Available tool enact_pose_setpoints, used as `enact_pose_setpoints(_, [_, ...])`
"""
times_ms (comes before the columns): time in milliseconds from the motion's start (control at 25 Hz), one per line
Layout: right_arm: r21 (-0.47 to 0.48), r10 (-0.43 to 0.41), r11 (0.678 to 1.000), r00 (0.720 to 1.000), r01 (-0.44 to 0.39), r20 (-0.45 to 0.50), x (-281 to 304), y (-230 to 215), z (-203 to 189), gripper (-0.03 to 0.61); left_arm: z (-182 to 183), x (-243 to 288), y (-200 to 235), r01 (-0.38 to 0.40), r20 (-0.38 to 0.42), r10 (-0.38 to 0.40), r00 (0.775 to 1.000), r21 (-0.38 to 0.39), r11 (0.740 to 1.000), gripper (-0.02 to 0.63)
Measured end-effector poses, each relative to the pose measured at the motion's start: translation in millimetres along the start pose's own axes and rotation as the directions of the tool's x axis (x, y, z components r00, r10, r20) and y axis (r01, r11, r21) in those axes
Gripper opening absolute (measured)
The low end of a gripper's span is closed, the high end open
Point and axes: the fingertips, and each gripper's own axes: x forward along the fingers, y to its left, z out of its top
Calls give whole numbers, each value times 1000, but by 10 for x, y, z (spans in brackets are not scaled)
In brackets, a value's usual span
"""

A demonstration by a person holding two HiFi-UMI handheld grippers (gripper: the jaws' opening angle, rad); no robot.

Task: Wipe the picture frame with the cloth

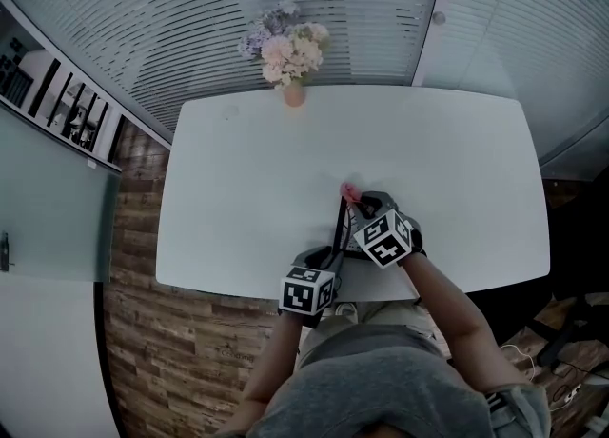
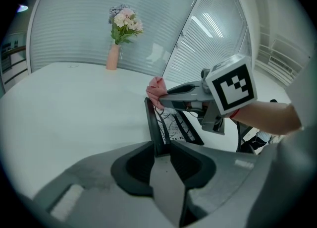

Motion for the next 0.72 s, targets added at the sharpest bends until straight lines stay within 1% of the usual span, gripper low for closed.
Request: enact_pose_setpoints(720, [-20,36,999,998,-37,-43,-50,211,-113,35,-12,11,0,-14,9,14,1000,6,1000,97])
